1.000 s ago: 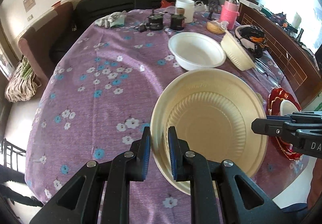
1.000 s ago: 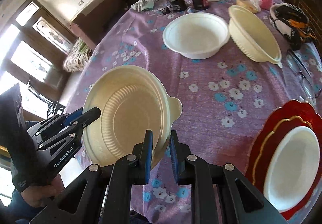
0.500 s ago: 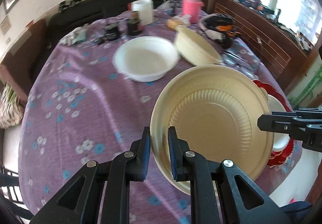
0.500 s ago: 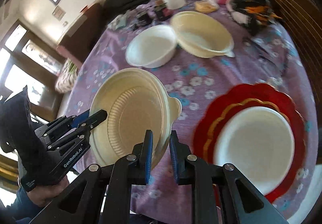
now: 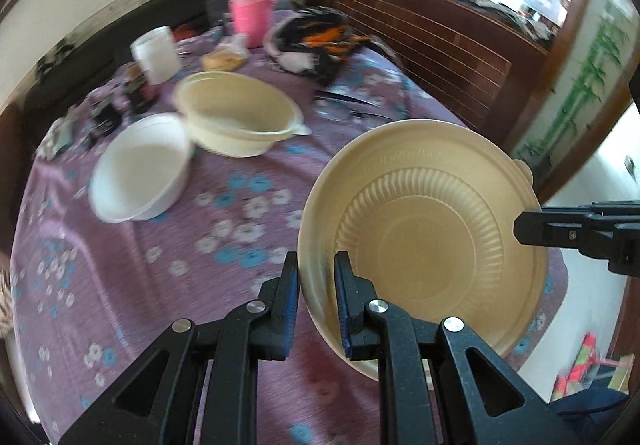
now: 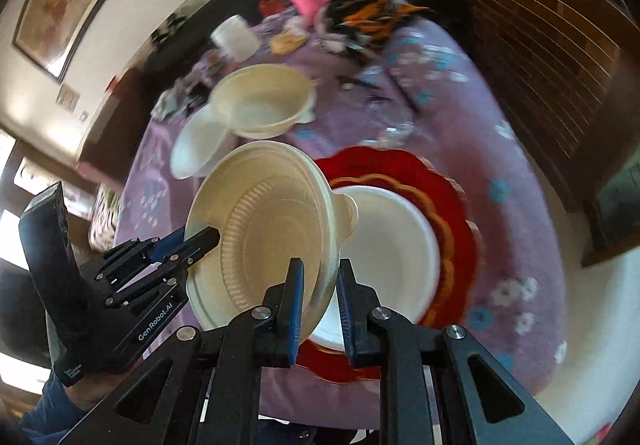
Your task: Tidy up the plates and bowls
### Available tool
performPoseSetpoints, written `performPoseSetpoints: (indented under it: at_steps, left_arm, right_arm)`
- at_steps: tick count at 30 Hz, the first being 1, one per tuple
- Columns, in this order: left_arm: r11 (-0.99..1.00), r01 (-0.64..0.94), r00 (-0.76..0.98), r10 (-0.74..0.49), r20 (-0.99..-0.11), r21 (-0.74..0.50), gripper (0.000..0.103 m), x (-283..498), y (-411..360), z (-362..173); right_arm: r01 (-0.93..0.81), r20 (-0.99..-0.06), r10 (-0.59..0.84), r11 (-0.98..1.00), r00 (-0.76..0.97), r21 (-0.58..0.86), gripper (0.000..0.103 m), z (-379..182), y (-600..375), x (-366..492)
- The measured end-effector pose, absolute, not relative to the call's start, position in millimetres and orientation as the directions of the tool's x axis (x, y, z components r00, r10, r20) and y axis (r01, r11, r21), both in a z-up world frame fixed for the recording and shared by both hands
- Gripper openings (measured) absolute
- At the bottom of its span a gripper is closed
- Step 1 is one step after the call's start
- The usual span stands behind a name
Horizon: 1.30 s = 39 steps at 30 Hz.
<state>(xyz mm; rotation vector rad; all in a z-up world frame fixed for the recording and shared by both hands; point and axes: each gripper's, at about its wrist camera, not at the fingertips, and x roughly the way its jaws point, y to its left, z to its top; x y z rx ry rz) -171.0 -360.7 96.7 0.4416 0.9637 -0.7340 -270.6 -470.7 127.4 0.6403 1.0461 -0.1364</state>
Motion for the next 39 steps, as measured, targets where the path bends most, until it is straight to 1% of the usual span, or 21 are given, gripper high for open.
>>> performPoseSetpoints:
  at_steps: [7,15,17,18,21,22,24,25,31,34,39]
  left_arm:
    - [0.638,0.770,0.302,-0.349,-0.887,0.011,0.016,-182,-389,80]
    - [0.648,0.761,0.299,-0.332,-0.895,0.013,0.016,-182,-392,71]
    - [0.652,0.758,0.305,-0.336,-0.891,0.014,0.020,-182,-390,73]
    - [0.655,0.756,0.308,-0.338,-0.889,0.013,0.024,-182,-389,74]
    - [0.669,0.743,0.324,-0.342,-0.882,0.014,0.042,-180,-383,78]
    - [0.673,0.739,0.329,-0.347,-0.878,0.011,0.043,-180,-381,80]
    - [0.679,0.734,0.337,-0.360,-0.870,0.004,0.043,-180,-376,85]
    - [0.683,0.731,0.344,-0.364,-0.866,0.003,0.043,-180,-373,87]
    - [0.716,0.698,0.385,-0.371,-0.845,0.003,0.043,-174,-352,98]
    - [0.737,0.676,0.392,-0.359,-0.847,0.001,0.043,-171,-337,98]
    - [0.775,0.632,0.408,-0.330,-0.851,0.003,0.043,-165,-304,96]
  right_arm:
    - [0.484,-0.859,0.188,0.759,0.477,0.435,0.018,108,-502,-292]
    - [0.500,-0.868,0.205,0.747,0.452,0.437,0.018,96,-507,-294]
    - [0.505,-0.870,0.214,0.742,0.444,0.440,0.018,91,-508,-293]
    - [0.509,-0.872,0.213,0.741,0.440,0.438,0.018,90,-508,-292]
    - [0.513,-0.878,0.196,0.747,0.437,0.423,0.020,91,-508,-293]
    - [0.515,-0.879,0.191,0.748,0.438,0.419,0.022,92,-508,-293]
    - [0.526,-0.880,0.175,0.744,0.442,0.412,0.032,95,-511,-295]
    - [0.532,-0.879,0.162,0.742,0.449,0.408,0.033,98,-512,-298]
    - [0.553,-0.859,0.088,0.732,0.504,0.399,0.033,123,-519,-307]
    - [0.530,-0.841,0.094,0.738,0.532,0.418,0.033,134,-515,-302]
    - [0.459,-0.829,0.156,0.770,0.538,0.443,0.034,143,-486,-276]
